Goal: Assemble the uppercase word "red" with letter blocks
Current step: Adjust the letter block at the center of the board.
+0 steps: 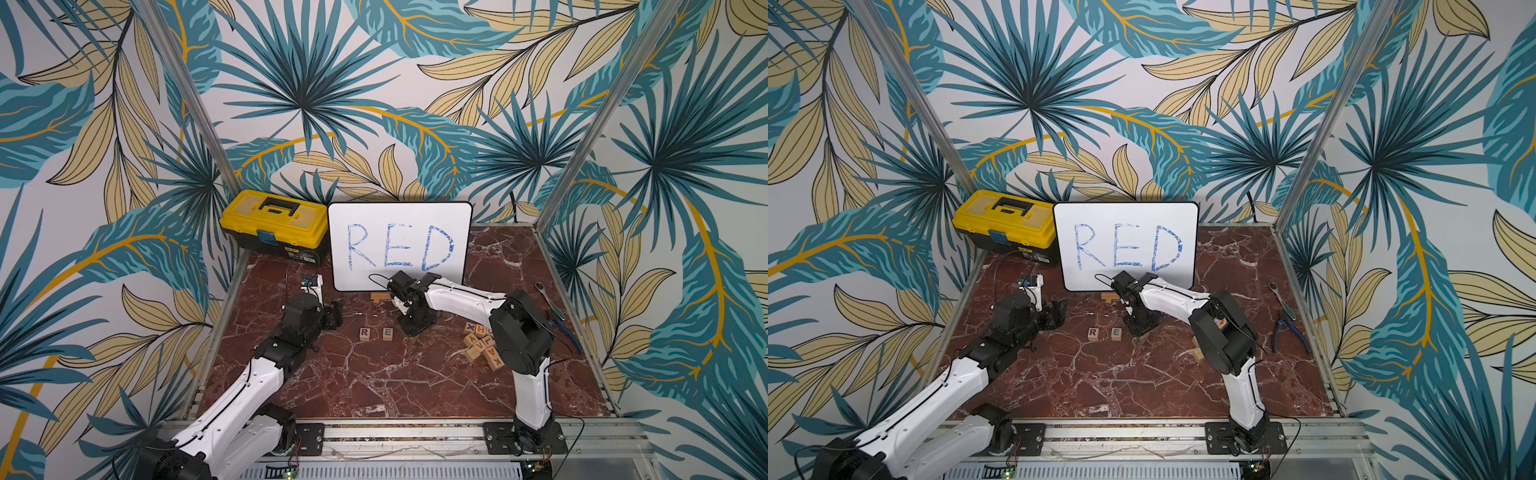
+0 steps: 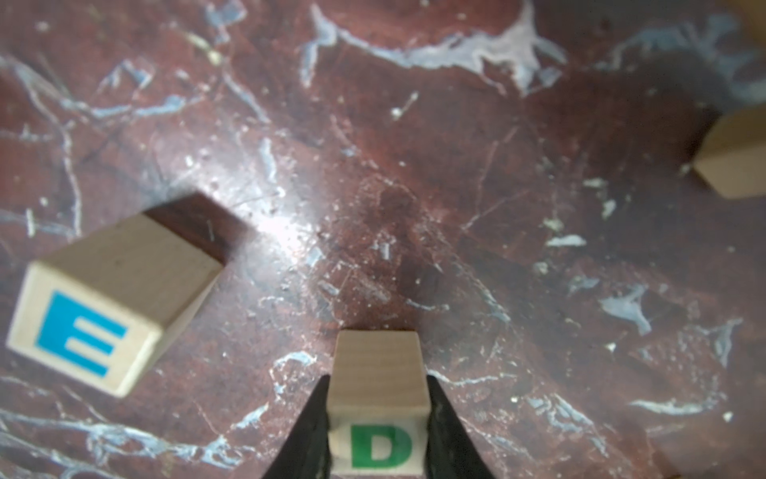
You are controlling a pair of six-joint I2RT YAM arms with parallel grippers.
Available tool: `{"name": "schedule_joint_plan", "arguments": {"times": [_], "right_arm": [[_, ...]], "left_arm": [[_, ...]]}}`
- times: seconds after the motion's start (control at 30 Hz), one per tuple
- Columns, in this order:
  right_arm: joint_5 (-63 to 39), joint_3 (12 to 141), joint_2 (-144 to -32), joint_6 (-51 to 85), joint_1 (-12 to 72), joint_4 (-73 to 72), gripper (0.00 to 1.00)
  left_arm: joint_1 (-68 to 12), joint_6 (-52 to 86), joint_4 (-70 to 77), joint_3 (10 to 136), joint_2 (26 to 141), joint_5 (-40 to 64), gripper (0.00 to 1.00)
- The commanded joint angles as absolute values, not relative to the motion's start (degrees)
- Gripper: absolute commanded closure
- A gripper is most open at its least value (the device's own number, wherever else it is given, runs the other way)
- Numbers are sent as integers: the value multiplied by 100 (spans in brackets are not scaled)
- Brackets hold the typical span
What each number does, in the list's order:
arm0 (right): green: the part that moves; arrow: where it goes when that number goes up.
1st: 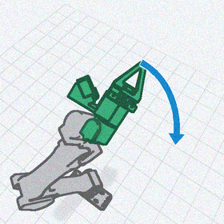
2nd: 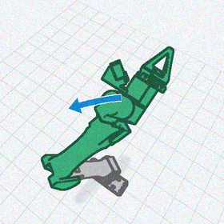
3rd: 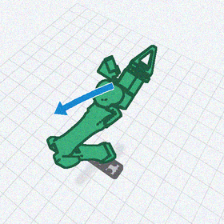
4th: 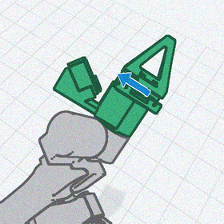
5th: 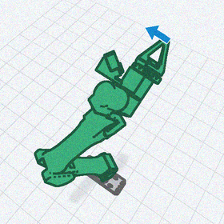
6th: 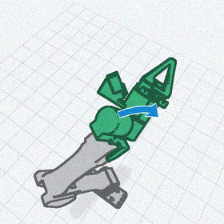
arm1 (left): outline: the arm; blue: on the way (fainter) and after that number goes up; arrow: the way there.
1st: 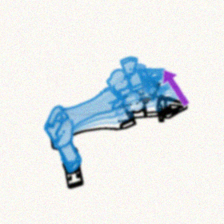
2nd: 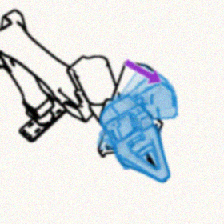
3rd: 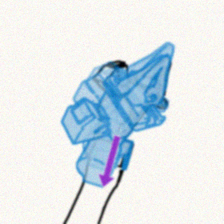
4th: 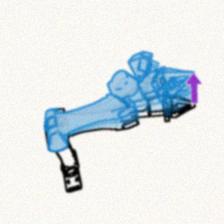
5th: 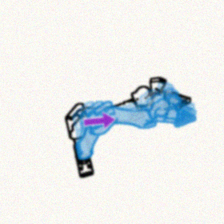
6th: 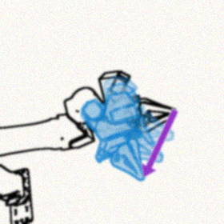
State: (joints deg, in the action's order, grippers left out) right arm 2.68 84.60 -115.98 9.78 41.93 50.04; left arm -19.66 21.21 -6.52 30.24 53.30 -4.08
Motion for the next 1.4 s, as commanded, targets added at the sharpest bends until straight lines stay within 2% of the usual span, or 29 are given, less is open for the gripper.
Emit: {"name": "schedule_joint_plan", "arguments": {"times": [0.0, 0.27, 1.07, 1.37], "right_arm": [[507, 8265, -11522, 1848, 4277, 4861, 79], [755, 8401, -11591, 2764, 4367, 5098, 82], [448, 8553, -11700, 3991, 4506, 5234, 82], [674, 8570, -11758, 4619, 4570, 5305, 81]], "left_arm": [[-1938, 2046, -717, 2972, 5220, -479, 31], [-1938, 2056, -719, 2962, 5212, -457, 31], [-1929, 2080, -743, 2968, 5212, -486, 31], [-1938, 2071, -746, 2953, 5187, -483, 31]]}}
